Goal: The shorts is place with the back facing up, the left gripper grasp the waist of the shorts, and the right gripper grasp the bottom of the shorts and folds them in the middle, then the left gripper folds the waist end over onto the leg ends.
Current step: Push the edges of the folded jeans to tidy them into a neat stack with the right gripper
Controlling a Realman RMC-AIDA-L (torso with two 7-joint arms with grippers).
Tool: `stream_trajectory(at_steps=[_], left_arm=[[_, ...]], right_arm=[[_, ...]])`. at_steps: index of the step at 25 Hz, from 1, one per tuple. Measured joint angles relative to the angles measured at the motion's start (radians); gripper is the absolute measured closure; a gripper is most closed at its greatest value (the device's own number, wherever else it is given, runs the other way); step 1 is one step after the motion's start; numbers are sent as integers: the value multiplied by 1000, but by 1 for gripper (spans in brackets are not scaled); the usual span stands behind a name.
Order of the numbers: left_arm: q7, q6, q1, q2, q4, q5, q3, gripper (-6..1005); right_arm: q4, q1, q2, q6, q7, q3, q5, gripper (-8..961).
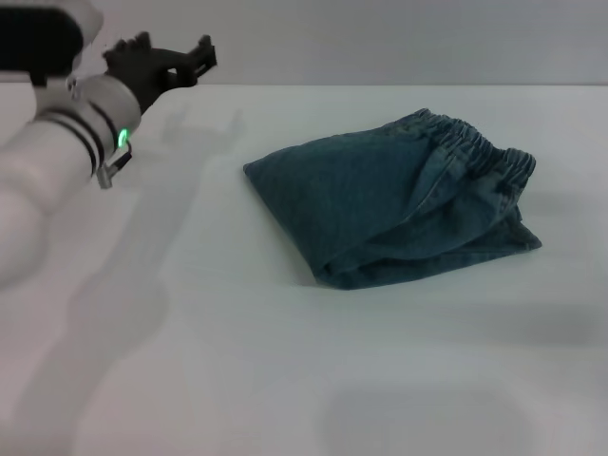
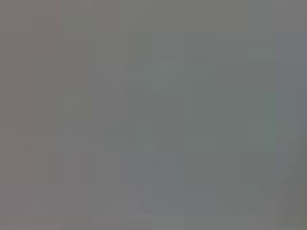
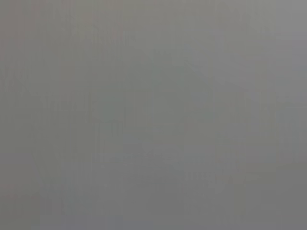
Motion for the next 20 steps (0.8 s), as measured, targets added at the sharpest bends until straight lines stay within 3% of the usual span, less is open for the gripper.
stream_trajectory(at_steps=[5,10,13,17,20], left_arm=[[64,359,-55,15,99,-19,-136,208],[395,585,-71,-25,189,-227,-294,217],[703,737,-82,-28,176,-539,-393,222],[1154,956,-88,-30,35,-1002,-545,229],[1431,1078,-81,-30,-123,-1286,-618,386]], right_arm=[[8,5,-1,12,0,0,1,301],[9,9,-1,16,-1,-5,1,301],[11,10,-1,16,-1,-8,1,301],[16,13,-1,17,-1,-11,-5,302],[17,15,-1,19,-1,-21,-9,302]])
